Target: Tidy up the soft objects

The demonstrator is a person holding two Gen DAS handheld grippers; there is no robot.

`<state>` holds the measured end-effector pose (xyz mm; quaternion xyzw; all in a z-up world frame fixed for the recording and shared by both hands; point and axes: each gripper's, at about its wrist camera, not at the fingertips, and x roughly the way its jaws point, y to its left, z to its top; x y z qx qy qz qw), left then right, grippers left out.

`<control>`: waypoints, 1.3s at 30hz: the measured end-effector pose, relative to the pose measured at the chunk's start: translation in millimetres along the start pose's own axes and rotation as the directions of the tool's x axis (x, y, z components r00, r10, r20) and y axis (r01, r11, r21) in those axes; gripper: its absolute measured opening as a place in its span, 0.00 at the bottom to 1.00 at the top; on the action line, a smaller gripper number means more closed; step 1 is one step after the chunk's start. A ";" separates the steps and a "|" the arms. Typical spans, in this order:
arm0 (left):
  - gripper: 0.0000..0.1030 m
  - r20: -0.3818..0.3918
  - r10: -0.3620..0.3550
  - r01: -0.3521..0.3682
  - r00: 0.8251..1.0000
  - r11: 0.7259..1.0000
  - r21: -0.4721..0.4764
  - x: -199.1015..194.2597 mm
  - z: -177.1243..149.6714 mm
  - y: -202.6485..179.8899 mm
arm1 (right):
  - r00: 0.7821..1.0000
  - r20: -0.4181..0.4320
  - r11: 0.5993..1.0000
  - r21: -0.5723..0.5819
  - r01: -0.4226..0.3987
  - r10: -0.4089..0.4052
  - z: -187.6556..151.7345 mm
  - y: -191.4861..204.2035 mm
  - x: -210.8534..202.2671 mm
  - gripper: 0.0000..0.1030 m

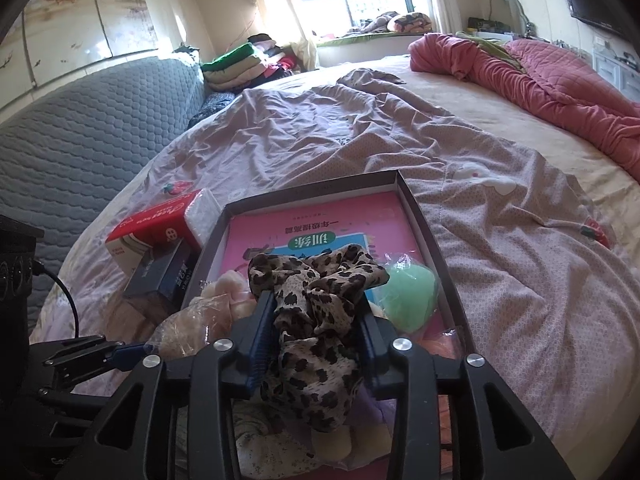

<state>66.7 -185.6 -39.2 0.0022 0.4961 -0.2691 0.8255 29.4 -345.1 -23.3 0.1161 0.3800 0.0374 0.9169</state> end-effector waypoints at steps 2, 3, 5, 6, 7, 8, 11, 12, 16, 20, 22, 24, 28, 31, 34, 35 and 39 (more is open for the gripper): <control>0.49 -0.003 0.000 0.000 1.000 1.000 0.003 0.2 -0.9 -0.3 | 1.000 0.001 1.000 0.001 0.007 -0.007 -0.3 0.3 -0.8 0.51; 0.49 -0.002 -0.001 0.001 1.000 1.000 0.003 0.0 -1.4 -0.5 | 1.000 0.001 1.000 0.002 0.002 -0.002 -0.6 0.1 -1.4 0.51; 0.49 -0.004 0.000 0.000 1.000 1.000 0.004 -0.1 -1.7 -0.9 | 1.000 0.009 1.000 0.006 -0.004 0.004 -0.9 0.5 -3.9 0.57; 0.49 -0.003 -0.001 0.001 1.000 1.000 0.005 -0.4 -1.9 -1.6 | 1.000 0.014 1.000 0.005 -0.005 0.005 -0.5 1.0 -5.3 0.59; 0.49 -0.003 -0.001 0.001 1.000 1.000 0.006 -0.8 -2.4 -1.8 | 1.000 0.024 1.000 0.002 -0.002 0.002 -0.3 1.5 -7.8 0.61; 0.50 -0.001 -0.002 0.002 1.000 1.000 0.008 -1.4 -2.7 -2.1 | 1.000 0.032 1.000 0.001 -0.001 0.001 0.1 2.0 -9.7 0.63; 0.52 0.002 -0.004 0.004 1.000 1.000 0.011 -3.3 -3.6 -2.7 | 0.998 0.062 1.000 0.005 0.003 -0.003 1.6 2.1 -17.9 0.68; 0.54 0.004 -0.003 0.003 1.000 1.000 0.014 -4.1 -4.0 -2.9 | 0.997 0.070 1.000 0.007 0.007 -0.007 2.2 2.1 -20.9 0.69; 0.58 0.010 -0.001 0.001 1.000 1.000 0.031 -7.6 -7.0 -4.3 | 0.993 0.116 0.999 0.022 0.023 -0.026 4.4 1.0 -35.3 0.72; 0.60 0.017 0.001 -0.001 1.000 0.999 0.039 -12.5 -9.8 -3.9 | 0.989 0.141 0.998 0.048 0.038 -0.045 7.2 -2.0 -45.0 0.72; 0.62 0.026 -0.007 0.006 1.000 0.999 0.043 -16.3 -11.2 -3.8 | 0.988 0.148 0.997 0.061 0.040 -0.049 8.0 -3.8 -48.2 0.73; 0.64 0.033 -0.015 0.013 0.999 0.999 0.046 -19.4 -12.2 -3.2 | 0.988 0.148 0.997 0.072 0.038 -0.048 8.2 -5.7 -50.2 0.73; 0.65 0.031 -0.016 0.015 0.999 0.999 0.033 -20.9 -13.4 0.4 | 0.987 0.148 0.996 0.073 0.049 -0.060 7.9 -3.5 -52.3 0.73; 0.65 0.031 -0.020 0.019 0.999 1.000 0.017 -21.3 -13.6 5.6 | 0.987 0.143 0.996 0.068 0.057 -0.066 7.3 -1.1 -52.6 0.73; 0.65 0.030 -0.023 0.023 0.999 1.000 -0.001 -21.4 -13.1 11.8 | 0.987 0.142 0.996 0.059 0.064 -0.072 7.3 2.8 -53.2 0.73; 0.65 0.031 -0.025 0.025 0.999 1.000 -0.005 -21.5 -12.8 13.5 | 0.986 0.144 0.996 0.057 0.071 -0.078 7.3 4.3 -53.9 0.73; 0.65 0.038 -0.025 0.026 0.999 0.999 -0.024 -25.6 -13.2 19.1 | 0.987 0.140 0.995 0.058 0.076 -0.084 8.1 8.1 -56.6 0.74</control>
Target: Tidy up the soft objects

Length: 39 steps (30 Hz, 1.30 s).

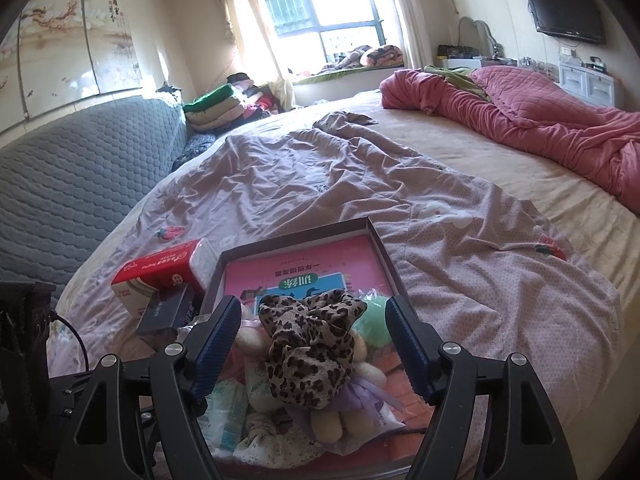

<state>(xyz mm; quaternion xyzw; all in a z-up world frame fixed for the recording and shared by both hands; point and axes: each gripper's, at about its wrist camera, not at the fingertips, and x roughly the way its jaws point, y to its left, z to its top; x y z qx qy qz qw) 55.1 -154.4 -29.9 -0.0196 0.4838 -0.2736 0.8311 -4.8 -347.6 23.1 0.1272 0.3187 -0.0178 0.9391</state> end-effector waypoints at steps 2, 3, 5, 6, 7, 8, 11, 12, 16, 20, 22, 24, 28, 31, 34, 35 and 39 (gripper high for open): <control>0.65 0.012 0.002 -0.002 1.000 1.000 0.000 -6.2 0.1 1.2 | 1.000 -0.002 1.000 -0.002 -0.002 0.002 0.4 3.9 -3.0 0.75; 0.65 0.017 0.003 -0.003 1.000 1.000 0.002 -9.0 0.2 1.2 | 1.000 -0.005 1.000 -0.004 -0.001 0.000 0.4 6.3 -5.0 0.75; 0.65 0.024 0.011 -0.011 1.000 1.000 0.004 -16.7 0.5 1.1 | 1.000 -0.018 1.000 -0.005 0.005 -0.005 0.5 11.5 -7.9 0.76; 0.65 0.031 0.011 -0.011 0.999 1.000 0.005 -21.2 0.5 1.2 | 1.000 -0.024 1.000 -0.004 0.005 -0.005 0.3 14.0 -10.0 0.76; 0.65 0.040 0.016 -0.016 0.999 1.000 0.004 -26.3 0.6 1.4 | 0.999 -0.033 1.000 -0.003 0.005 -0.005 -0.3 16.7 -11.8 0.76; 0.65 0.049 0.026 -0.026 0.998 1.000 0.002 -31.8 0.5 1.7 | 0.999 -0.041 1.000 -0.002 0.002 -0.002 -0.9 19.2 -13.7 0.76; 0.67 0.070 0.050 -0.049 0.996 0.999 -0.011 -48.0 -1.1 3.6 | 0.999 -0.044 1.000 -0.018 0.008 -0.009 -3.0 28.8 -21.9 0.76; 0.68 0.075 0.061 -0.060 0.995 0.998 -0.018 -53.1 -2.0 5.2 | 0.999 -0.041 1.000 -0.028 0.013 -0.015 -3.5 32.6 -25.0 0.76; 0.71 0.092 0.120 -0.115 0.989 0.992 -0.051 -74.6 -9.6 11.8 | 0.999 -0.028 0.999 -0.042 0.028 -0.029 -4.3 45.0 -39.0 0.77; 0.72 0.096 0.179 -0.172 0.979 0.982 -0.077 -92.3 -18.1 15.8 | 0.998 -0.046 0.997 -0.061 0.036 -0.039 -9.3 55.4 -49.4 0.77; 0.72 0.099 0.211 -0.203 0.972 0.976 -0.082 -100.5 -23.0 16.4 | 0.997 -0.074 0.997 -0.068 0.028 -0.033 -14.7 60.5 -53.0 0.77; 0.72 0.108 0.230 -0.221 0.967 0.971 -0.090 -108.6 -28.8 16.9 | 0.994 -0.104 0.997 -0.073 0.022 -0.029 -21.7 65.5 -57.2 0.77; 0.73 0.110 0.278 -0.268 0.954 0.958 -0.102 -120.0 -41.4 17.2 | 0.989 -0.144 0.995 -0.096 0.015 -0.029 -35.4 74.3 -63.1 0.78; 0.76 0.103 0.313 -0.302 0.944 0.947 -0.111 -125.5 -50.5 18.6 | 0.987 -0.156 0.992 -0.123 0.016 -0.036 -46.3 82.6 -67.9 0.79; 0.76 0.079 0.322 -0.311 0.943 0.942 -0.123 -126.9 -57.7 20.4 | 0.985 -0.167 0.989 -0.144 0.020 -0.044 -54.9 87.9 -71.1 0.79; 0.76 0.072 0.325 -0.314 0.943 0.941 -0.127 -126.7 -59.9 21.2 | 0.984 -0.171 0.988 -0.151 0.021 -0.047 -56.9 89.2 -71.0 0.79; 0.76 0.062 0.336 -0.325 0.940 0.935 -0.139 -127.8 -68.7 23.0 | 0.982 -0.179 0.987 -0.160 0.025 -0.054 -63.8 90.5 -73.3 0.79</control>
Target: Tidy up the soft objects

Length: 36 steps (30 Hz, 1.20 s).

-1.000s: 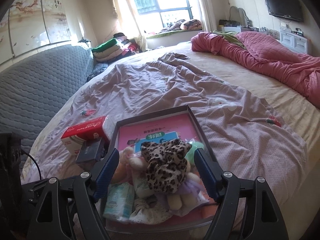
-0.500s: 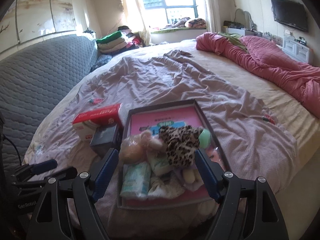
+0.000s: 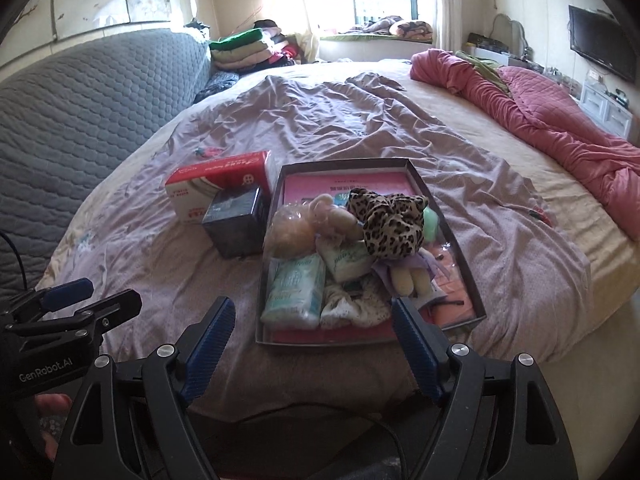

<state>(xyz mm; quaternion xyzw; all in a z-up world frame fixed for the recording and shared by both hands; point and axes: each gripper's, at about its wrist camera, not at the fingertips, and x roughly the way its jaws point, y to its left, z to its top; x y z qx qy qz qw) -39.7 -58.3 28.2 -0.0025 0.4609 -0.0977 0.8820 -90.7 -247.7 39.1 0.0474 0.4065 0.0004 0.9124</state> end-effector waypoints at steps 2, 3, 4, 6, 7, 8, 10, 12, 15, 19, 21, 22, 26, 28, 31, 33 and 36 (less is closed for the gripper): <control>0.76 -0.005 0.006 -0.006 1.000 1.000 -0.001 0.4 -2.7 -0.3 | 1.000 -0.002 1.000 -0.002 -0.002 0.002 -2.0 0.5 -0.3 0.79; 0.76 -0.008 0.006 -0.006 1.000 1.000 -0.002 0.6 -3.9 -0.4 | 1.000 -0.002 1.000 -0.004 -0.004 0.004 -2.9 0.8 -0.7 0.79; 0.76 -0.011 0.001 -0.001 1.000 1.000 -0.003 0.7 -4.7 -0.5 | 1.000 -0.003 1.000 -0.006 -0.009 0.009 -3.0 1.0 -0.5 0.79; 0.76 -0.015 0.001 -0.001 1.000 1.000 -0.001 1.8 -5.3 -1.9 | 1.000 -0.003 1.000 -0.007 -0.007 0.007 -3.1 1.0 -0.5 0.79; 0.76 -0.013 0.000 0.000 1.000 1.000 -0.003 1.8 -5.2 -1.6 | 1.000 -0.002 1.000 -0.007 -0.007 0.007 -2.8 1.0 -0.2 0.79; 0.76 -0.013 0.000 -0.001 1.000 1.000 -0.004 1.8 -5.2 -1.6 | 1.000 -0.001 1.000 -0.007 -0.007 0.007 -2.9 0.8 -0.2 0.79; 0.76 -0.013 -0.001 0.001 1.000 1.000 -0.010 1.3 -4.8 -1.0 | 1.000 -0.003 1.000 -0.007 -0.008 0.008 -3.3 1.2 0.1 0.79; 0.76 -0.016 0.000 0.000 1.000 1.000 -0.008 2.0 -4.9 -1.7 | 1.000 -0.004 1.000 -0.004 -0.010 0.010 -3.5 0.8 1.0 0.79; 0.76 -0.024 -0.003 0.003 1.000 1.000 0.000 3.2 -5.6 -3.5 | 1.000 -0.008 1.000 0.000 -0.011 0.011 -3.5 0.2 2.0 0.79; 0.76 -0.026 -0.002 0.002 1.000 1.000 0.004 3.8 -5.8 -5.4 | 1.000 -0.006 1.000 0.000 -0.013 0.013 -3.4 0.6 1.6 0.79; 0.76 -0.027 -0.002 0.002 1.000 1.000 0.004 4.5 -6.2 -5.4 | 1.000 -0.006 1.000 0.001 -0.011 0.011 -3.4 0.7 1.6 0.79; 0.76 -0.028 -0.002 0.002 1.000 1.000 0.004 4.7 -6.4 -5.7 | 1.000 -0.006 1.000 0.002 -0.011 0.011 -3.2 0.8 1.5 0.79; 0.76 -0.029 -0.002 0.002 1.000 1.000 0.006 5.1 -6.4 -5.9 | 1.000 -0.005 1.000 0.006 -0.013 0.013 -2.4 1.8 0.5 0.79; 0.76 -0.030 -0.003 0.003 1.000 1.000 0.006 5.1 -6.7 -6.0 | 1.000 -0.004 1.000 0.006 -0.012 0.012 -2.5 1.7 0.4 0.79; 0.76 -0.030 -0.002 0.002 1.000 1.000 0.006 5.2 -6.9 -6.2 | 1.000 -0.001 1.000 0.007 -0.012 0.012 -2.4 1.6 0.0 0.79; 0.76 -0.031 -0.001 0.001 1.000 1.000 0.006 5.5 -6.9 -5.4 | 1.000 -0.001 1.000 0.008 -0.011 0.011 -2.2 1.5 0.0 0.79; 0.76 -0.035 0.000 0.000 0.999 1.000 0.003 6.1 -7.0 -4.8 | 1.000 -0.002 1.000 0.009 -0.012 0.012 -2.3 0.9 -0.2 0.79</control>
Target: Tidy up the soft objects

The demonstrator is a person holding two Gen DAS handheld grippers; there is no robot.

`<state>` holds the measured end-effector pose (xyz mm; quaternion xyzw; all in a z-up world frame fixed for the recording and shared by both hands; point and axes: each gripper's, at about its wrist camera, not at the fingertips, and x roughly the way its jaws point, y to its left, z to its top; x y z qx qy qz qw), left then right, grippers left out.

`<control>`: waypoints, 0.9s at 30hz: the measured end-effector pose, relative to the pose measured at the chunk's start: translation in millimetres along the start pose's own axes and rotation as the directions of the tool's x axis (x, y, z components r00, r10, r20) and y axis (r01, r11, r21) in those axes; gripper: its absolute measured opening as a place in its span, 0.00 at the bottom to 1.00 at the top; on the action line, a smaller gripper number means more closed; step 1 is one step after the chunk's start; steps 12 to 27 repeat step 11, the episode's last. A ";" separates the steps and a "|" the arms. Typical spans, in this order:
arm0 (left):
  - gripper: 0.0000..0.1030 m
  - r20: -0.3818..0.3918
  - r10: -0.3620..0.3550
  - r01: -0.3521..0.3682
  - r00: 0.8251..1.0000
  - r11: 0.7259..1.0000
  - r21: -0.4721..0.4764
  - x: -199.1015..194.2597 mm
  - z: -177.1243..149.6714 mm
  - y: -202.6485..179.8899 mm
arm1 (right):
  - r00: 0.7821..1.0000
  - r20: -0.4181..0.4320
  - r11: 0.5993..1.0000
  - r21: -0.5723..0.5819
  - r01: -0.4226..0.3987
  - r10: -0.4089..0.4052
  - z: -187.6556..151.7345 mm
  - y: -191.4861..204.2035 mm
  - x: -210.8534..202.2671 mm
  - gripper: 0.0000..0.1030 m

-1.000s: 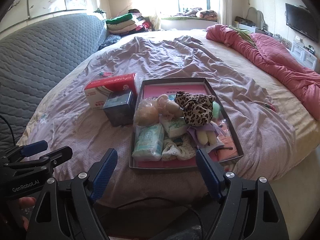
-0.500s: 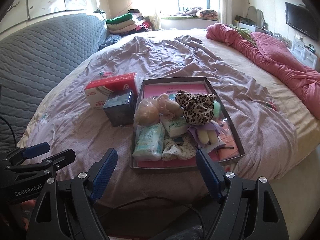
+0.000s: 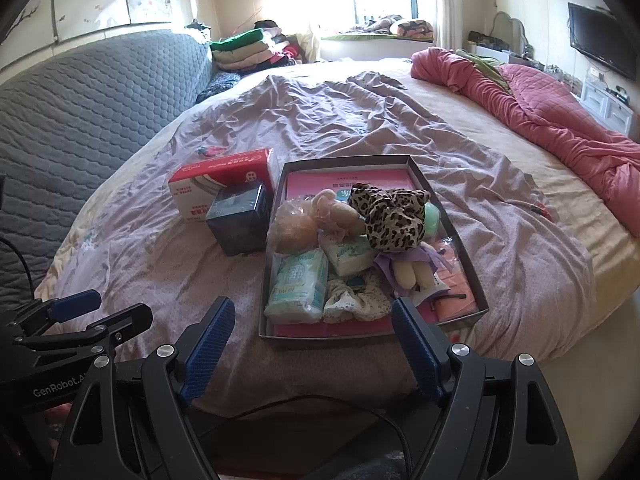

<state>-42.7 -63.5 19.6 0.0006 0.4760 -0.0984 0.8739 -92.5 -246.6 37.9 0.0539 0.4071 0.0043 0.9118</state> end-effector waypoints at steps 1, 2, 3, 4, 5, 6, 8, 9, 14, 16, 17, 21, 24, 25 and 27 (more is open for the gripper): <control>0.76 -0.001 0.001 -0.001 1.000 1.000 -0.001 0.4 -0.1 0.3 | 1.000 0.000 1.000 0.000 0.000 0.000 0.0 -0.2 -0.1 0.79; 0.76 -0.003 0.002 -0.002 1.000 1.000 -0.002 0.7 -0.2 0.5 | 1.000 0.000 1.000 0.000 0.000 0.000 0.1 -0.5 -0.4 0.79; 0.76 -0.005 0.003 -0.003 1.000 1.000 -0.003 1.0 -0.3 0.8 | 1.000 0.001 1.000 0.000 0.001 -0.001 0.2 -0.5 -0.3 0.79; 0.76 -0.006 0.003 -0.003 1.000 1.000 -0.003 1.3 -0.5 1.0 | 1.000 0.001 1.000 0.000 0.000 0.000 0.2 -0.6 -0.2 0.79; 0.76 -0.007 0.002 -0.002 1.000 1.000 -0.002 1.5 -0.2 1.2 | 1.000 0.001 1.000 0.000 0.000 0.000 0.0 -1.1 -0.4 0.79; 0.76 -0.008 0.000 0.000 1.000 1.000 -0.001 1.6 -0.3 1.3 | 1.000 0.002 1.000 0.000 0.001 -0.001 0.0 -1.0 -0.4 0.79; 0.76 -0.013 -0.003 0.003 1.000 1.000 0.001 2.7 -1.0 1.0 | 1.000 0.002 1.000 0.001 0.003 -0.003 0.0 -1.5 -0.3 0.79; 0.76 -0.016 -0.003 0.003 1.000 1.000 0.003 3.4 -1.5 0.5 | 1.000 0.002 1.000 0.003 0.003 -0.003 0.0 -2.2 -0.1 0.79; 0.76 -0.018 -0.006 0.007 1.000 1.000 0.005 5.3 -1.9 0.4 | 1.000 0.002 1.000 0.008 0.003 -0.003 0.3 -3.1 0.1 0.79; 0.76 -0.018 -0.006 0.007 1.000 1.000 0.005 5.3 -1.9 0.4 | 1.000 0.002 1.000 0.008 0.003 -0.003 0.3 -3.1 0.1 0.79; 0.76 -0.018 -0.006 0.007 1.000 1.000 0.005 5.3 -1.9 0.4 | 1.000 0.002 1.000 0.008 0.003 -0.003 0.3 -3.1 0.1 0.79; 0.76 -0.018 -0.006 0.007 1.000 1.000 0.005 5.3 -1.9 0.4 | 1.000 0.002 1.000 0.008 0.003 -0.003 0.3 -3.1 0.1 0.79; 0.76 -0.018 -0.006 0.007 1.000 1.000 0.005 5.3 -1.9 0.4 | 1.000 0.002 1.000 0.008 0.003 -0.003 0.3 -3.1 0.1 0.79; 0.76 -0.018 -0.006 0.007 1.000 1.000 0.005 5.3 -1.9 0.4 | 1.000 0.002 1.000 0.008 0.003 -0.003 0.3 -3.1 0.1 0.79; 0.76 -0.018 -0.006 0.007 1.000 1.000 0.005 5.3 -1.9 0.4 | 1.000 0.002 1.000 0.008 0.003 -0.003 0.3 -3.1 0.1 0.79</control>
